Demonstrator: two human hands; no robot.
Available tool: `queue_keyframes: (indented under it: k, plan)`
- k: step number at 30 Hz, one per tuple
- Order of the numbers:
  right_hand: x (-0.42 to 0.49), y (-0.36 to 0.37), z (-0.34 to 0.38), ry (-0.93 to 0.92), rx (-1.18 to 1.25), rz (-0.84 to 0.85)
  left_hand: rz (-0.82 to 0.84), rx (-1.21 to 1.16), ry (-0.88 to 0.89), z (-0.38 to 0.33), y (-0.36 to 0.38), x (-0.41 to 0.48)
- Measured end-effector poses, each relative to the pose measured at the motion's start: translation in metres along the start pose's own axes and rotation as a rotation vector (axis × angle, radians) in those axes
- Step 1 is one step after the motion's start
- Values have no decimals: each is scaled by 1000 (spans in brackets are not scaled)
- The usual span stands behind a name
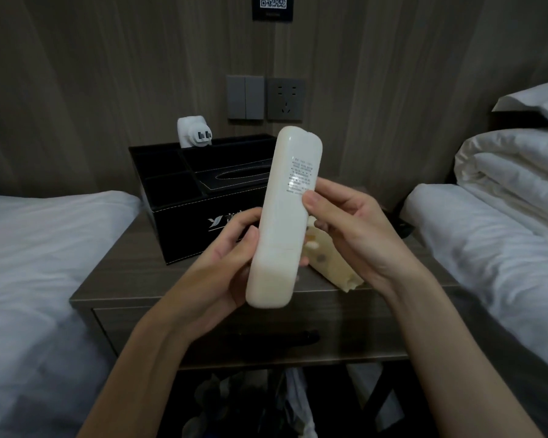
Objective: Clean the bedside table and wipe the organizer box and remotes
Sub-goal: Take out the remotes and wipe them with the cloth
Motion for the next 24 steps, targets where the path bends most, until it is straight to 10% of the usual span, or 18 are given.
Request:
queue_keyframes:
  k: [11, 18, 24]
  plan:
    - [3, -31, -5, -35, -744, -211, 8, 103, 35, -5, -6, -2]
    - [5, -34, -79, 427, -1394, 86, -11, 137, 59, -10, -18, -4]
    - [1, -46, -30, 93, -1222, -295, -38, 156, 60, -8, -24, -6]
Point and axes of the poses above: each hand's wrist, its own x-axis towards the middle knuckle, its own y-axis out of the palm, z = x × y, the point moved 10 cm from there along x, towards the middle knuckle, and after that the axes turned 6 degrees about z, right-handed, at the moved point
